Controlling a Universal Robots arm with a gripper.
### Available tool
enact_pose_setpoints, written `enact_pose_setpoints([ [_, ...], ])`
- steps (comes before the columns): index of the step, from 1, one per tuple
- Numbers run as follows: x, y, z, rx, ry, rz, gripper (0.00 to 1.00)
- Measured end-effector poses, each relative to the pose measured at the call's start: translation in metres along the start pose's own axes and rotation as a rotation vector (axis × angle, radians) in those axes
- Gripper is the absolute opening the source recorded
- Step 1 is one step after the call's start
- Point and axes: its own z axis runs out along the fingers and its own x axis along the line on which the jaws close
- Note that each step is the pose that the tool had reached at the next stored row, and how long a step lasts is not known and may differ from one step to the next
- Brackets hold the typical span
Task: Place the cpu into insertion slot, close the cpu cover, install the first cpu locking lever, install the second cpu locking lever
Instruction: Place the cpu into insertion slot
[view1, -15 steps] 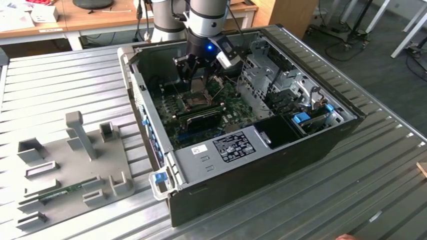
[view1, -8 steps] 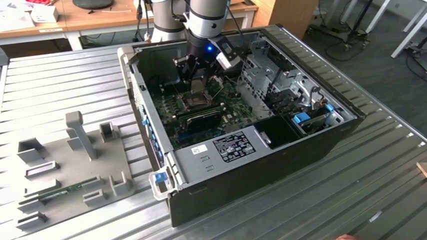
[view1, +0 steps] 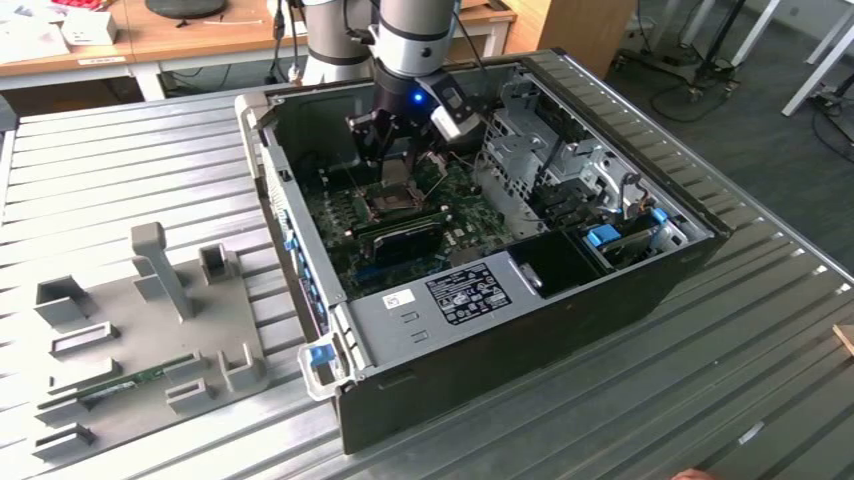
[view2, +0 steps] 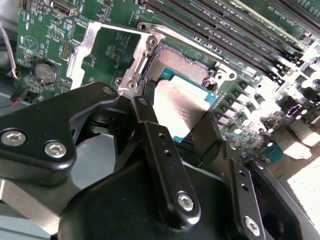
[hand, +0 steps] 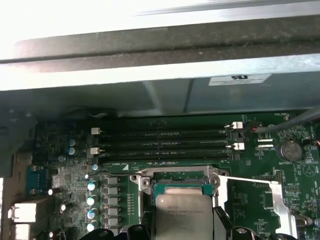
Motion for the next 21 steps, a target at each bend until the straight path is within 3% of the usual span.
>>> enact_pose_setpoints([
  [3,0.0,0.0,0.0003,-0.0006,-0.0026,0.03,0.54],
  [21,0.0,-0.0001,0.0005,-0.0012,-0.0054,0.06,0.54],
])
